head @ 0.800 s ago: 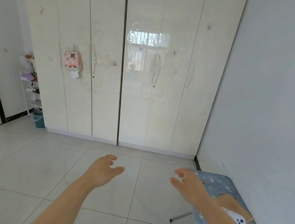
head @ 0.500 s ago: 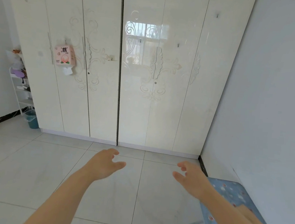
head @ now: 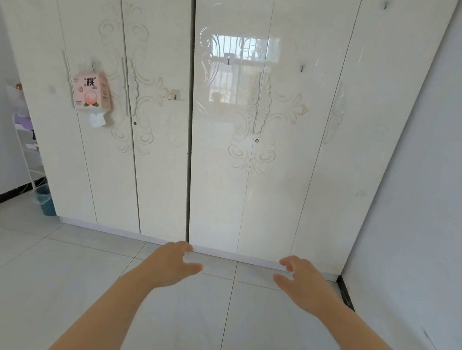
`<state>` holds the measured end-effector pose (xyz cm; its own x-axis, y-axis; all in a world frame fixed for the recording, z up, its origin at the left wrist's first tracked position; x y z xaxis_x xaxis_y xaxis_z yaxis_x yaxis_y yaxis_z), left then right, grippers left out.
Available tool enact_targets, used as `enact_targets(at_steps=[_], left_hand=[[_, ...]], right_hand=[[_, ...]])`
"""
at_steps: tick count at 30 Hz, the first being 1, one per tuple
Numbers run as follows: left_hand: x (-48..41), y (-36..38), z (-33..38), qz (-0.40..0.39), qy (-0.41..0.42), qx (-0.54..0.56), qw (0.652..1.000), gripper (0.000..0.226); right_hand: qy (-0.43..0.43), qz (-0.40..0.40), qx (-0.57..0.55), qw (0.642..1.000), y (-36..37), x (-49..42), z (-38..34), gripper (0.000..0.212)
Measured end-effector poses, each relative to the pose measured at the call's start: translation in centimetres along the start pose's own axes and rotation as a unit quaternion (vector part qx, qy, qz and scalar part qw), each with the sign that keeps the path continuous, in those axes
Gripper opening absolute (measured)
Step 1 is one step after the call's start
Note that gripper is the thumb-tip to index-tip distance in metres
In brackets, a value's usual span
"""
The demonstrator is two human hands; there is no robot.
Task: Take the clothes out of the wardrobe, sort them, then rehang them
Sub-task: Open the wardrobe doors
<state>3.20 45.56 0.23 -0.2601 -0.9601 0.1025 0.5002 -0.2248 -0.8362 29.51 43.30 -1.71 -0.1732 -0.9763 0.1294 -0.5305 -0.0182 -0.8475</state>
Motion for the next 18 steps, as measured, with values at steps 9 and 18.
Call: enact_targets(at_steps=[9, 18], left_hand=[[-16.7, -3.8, -1.7, 0.021, -0.015, -0.003, 1.000, 0.057], [-34.6, -8.1, -7.4, -0.004, 0.011, 0.002, 1.000, 0.057]], right_hand=[[-0.027, -0.009, 0.003, 1.000, -1.5, -18.1, -4.1, 0.043], [-0.004, 0.001, 0.004, 1.000, 0.6, -35.2, -9.7, 0.044]])
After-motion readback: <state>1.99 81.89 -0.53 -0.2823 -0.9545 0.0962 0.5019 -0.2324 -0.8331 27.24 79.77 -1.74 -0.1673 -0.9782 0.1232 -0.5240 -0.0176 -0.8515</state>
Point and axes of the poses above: each hand's wrist, its own x-axis away from the middle knuckle, its own y-axis out of the palm, z = x × y, the point moved 3 cm from there along -x, towards the middle knuckle, and after that the axes turned 7 degrees about y, right-handed, at the moved point
